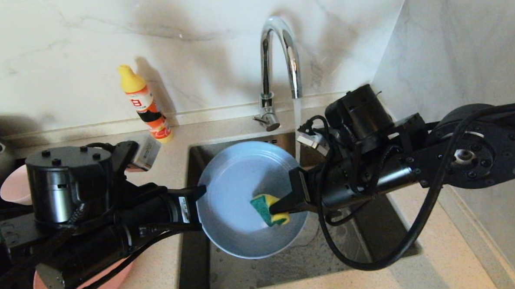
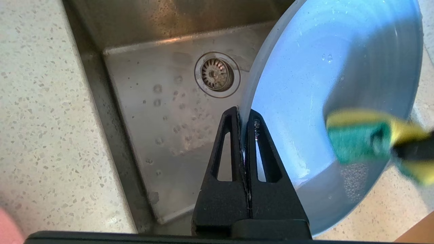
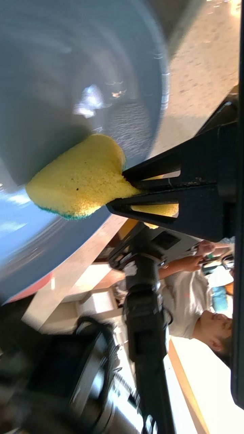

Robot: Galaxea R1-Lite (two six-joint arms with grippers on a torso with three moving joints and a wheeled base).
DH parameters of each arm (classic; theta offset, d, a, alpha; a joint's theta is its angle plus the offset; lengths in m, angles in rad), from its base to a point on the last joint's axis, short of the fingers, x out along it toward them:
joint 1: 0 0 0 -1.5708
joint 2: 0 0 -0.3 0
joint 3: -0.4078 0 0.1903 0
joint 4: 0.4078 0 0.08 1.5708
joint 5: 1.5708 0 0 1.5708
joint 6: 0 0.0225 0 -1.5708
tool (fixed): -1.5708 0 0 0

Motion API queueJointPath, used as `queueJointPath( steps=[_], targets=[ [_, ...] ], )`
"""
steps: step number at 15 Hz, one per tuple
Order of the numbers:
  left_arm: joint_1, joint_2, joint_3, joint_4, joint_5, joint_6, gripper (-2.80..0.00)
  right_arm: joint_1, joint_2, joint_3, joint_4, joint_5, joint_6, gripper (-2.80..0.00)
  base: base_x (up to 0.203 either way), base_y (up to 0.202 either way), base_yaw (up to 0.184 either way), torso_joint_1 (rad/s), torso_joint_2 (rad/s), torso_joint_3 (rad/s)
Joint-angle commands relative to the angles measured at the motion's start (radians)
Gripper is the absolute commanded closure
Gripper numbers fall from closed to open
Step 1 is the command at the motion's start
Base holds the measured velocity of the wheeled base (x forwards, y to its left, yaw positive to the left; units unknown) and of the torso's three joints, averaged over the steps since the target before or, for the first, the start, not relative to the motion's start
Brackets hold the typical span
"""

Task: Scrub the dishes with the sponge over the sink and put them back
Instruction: Wipe the plate

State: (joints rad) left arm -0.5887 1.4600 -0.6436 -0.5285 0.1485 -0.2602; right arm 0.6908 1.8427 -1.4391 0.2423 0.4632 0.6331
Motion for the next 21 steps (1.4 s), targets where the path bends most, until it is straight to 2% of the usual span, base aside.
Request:
queueJointPath(
  steps=[1, 4, 6, 10, 12, 15, 18, 21],
  targets=[
    [0.001, 0.000, -0.002, -0.004, 0.000, -0.002, 0.00, 0.009, 0.001, 0.029, 0.000, 0.004, -0.003, 0.00, 0.000, 0.000, 0.000, 0.000, 0.00, 0.000],
    [0.001, 0.001, 0.002, -0.004, 0.000, -0.004, 0.00, 0.051, 0.050, 0.023, -0.007, 0.003, -0.005, 0.00, 0.000, 0.000, 0.000, 0.000, 0.00, 0.000],
    [0.001, 0.005, 0.008, -0.004, -0.001, -0.004, 0.00, 0.084, 0.078, 0.006, -0.062, 0.004, 0.000, 0.00, 0.000, 0.000, 0.000, 0.000, 0.00, 0.000],
    [0.001, 0.031, 0.007, -0.004, -0.002, -0.004, 0.00, 0.089, 0.087, -0.067, -0.074, 0.005, 0.008, 0.00, 0.000, 0.000, 0.000, 0.000, 0.00, 0.000],
    [0.000, 0.031, 0.009, -0.004, -0.001, -0.004, 0.00, 0.068, 0.075, -0.076, -0.074, 0.003, 0.008, 0.00, 0.000, 0.000, 0.000, 0.000, 0.00, 0.000],
    [0.004, 0.031, 0.014, -0.004, -0.002, -0.007, 0.00, -0.017, 0.034, -0.058, -0.063, 0.005, 0.009, 0.00, 0.000, 0.000, 0.000, 0.000, 0.00, 0.000],
    [0.015, 0.039, 0.012, -0.004, 0.000, -0.019, 0.00, -0.064, -0.058, 0.013, -0.026, 0.008, 0.002, 0.00, 0.000, 0.000, 0.000, 0.000, 0.00, 0.000],
    [0.021, 0.078, -0.014, -0.003, 0.000, -0.021, 0.00, -0.074, -0.205, 0.093, -0.018, 0.009, 0.001, 0.00, 0.000, 0.000, 0.000, 0.000, 0.00, 0.000]
  ],
)
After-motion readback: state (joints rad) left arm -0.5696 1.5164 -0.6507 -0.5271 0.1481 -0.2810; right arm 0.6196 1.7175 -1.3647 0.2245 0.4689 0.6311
